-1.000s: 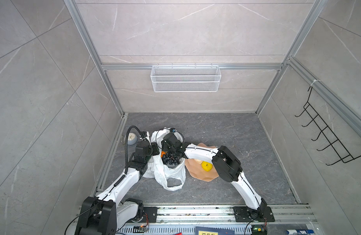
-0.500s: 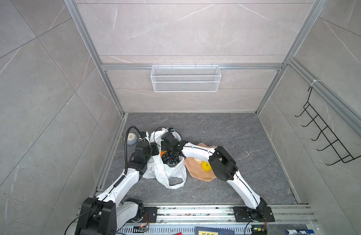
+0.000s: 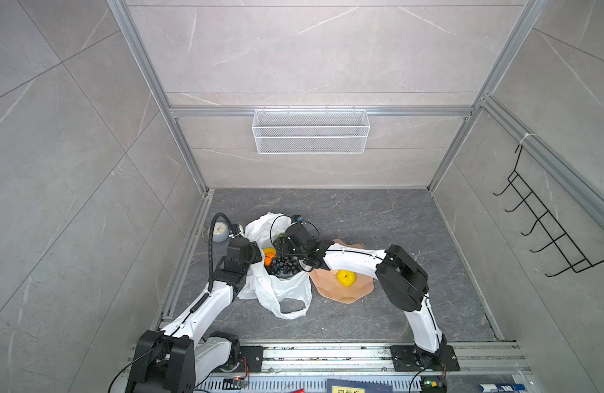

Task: Take the fake fruits out of the plastic bag
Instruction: 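Grasp the green mottled fruit inside the bag with the right gripper, then lift the green fruit out and lower it into the pink bowl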

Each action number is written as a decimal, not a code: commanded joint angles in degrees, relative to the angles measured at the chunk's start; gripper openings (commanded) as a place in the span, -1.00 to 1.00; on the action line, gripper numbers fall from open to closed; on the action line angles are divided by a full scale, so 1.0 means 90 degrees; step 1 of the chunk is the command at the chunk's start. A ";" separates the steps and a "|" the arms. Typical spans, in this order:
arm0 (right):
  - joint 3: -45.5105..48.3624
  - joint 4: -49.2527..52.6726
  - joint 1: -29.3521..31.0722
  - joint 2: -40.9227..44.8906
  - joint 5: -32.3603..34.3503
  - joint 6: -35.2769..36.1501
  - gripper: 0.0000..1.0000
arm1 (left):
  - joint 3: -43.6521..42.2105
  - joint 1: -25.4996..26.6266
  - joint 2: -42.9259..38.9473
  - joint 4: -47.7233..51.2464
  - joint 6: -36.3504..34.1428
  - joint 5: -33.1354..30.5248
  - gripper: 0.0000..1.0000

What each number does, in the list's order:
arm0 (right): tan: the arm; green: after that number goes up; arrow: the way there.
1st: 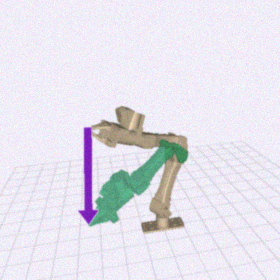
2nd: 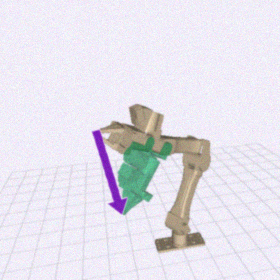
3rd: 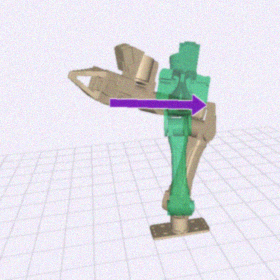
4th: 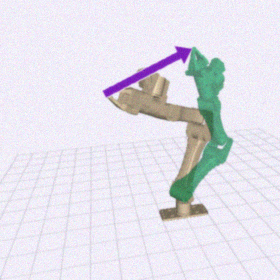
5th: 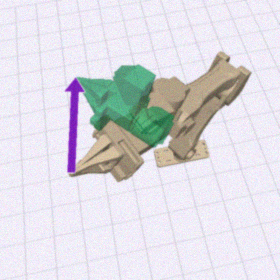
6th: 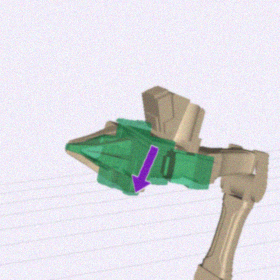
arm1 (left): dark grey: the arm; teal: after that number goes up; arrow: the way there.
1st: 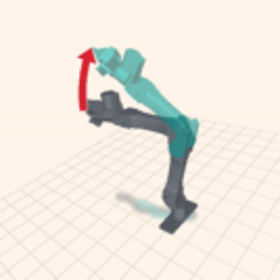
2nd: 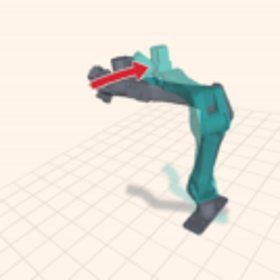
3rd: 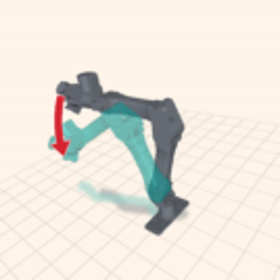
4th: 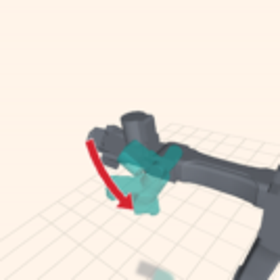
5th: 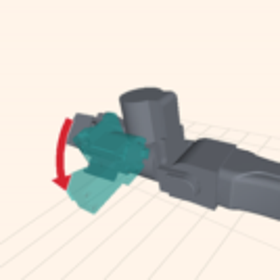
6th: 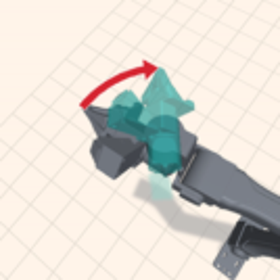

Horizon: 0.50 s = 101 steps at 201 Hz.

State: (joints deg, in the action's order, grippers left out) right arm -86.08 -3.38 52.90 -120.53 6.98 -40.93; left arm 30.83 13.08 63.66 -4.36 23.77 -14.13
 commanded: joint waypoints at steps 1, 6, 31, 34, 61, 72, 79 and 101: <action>0.0497 -0.0593 0.0048 0.0611 -0.0366 -0.0029 0.41 | 0.0001 -0.0040 -0.0112 0.0115 0.0259 -0.0257 -1.00; 0.0626 -0.0650 0.0049 0.0727 -0.0409 -0.0048 0.41 | -0.0003 -0.0038 -0.0102 0.0090 0.0267 -0.0238 -1.00; 0.1213 -0.0860 0.0048 0.1242 -0.0766 -0.0088 0.40 | -0.0047 -0.0052 -0.0060 -0.0038 0.0254 -0.0264 -1.00; 0.1291 -0.0894 0.0049 0.1306 -0.0835 -0.0096 0.39 | -0.0049 -0.0059 -0.0059 -0.0041 0.0250 -0.0266 -1.00; 0.2223 -0.1136 0.0039 0.2173 -0.1141 -0.0189 0.39 | -0.0100 -0.0067 -0.0090 -0.0052 0.0249 -0.0203 -1.00; 0.2619 -0.1129 0.0023 0.2640 -0.1154 -0.0189 0.39 | -0.0104 -0.0076 -0.0099 -0.0053 0.0250 -0.0182 -1.00; 0.2912 -0.1136 0.0002 0.2981 -0.1154 -0.0203 0.39 | -0.0095 -0.0077 -0.0097 -0.0066 0.0250 -0.0181 -1.00; 0.3826 -0.1061 -0.0214 0.4065 -0.1137 -0.0301 0.38 | -0.0089 -0.0089 -0.0082 -0.0081 0.0267 -0.0138 -1.00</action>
State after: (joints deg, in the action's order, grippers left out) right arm -57.69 -11.46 52.66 -93.54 -2.24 -42.41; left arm 30.06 12.69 63.66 -4.25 25.43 -14.94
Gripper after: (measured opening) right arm 0.697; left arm 0.056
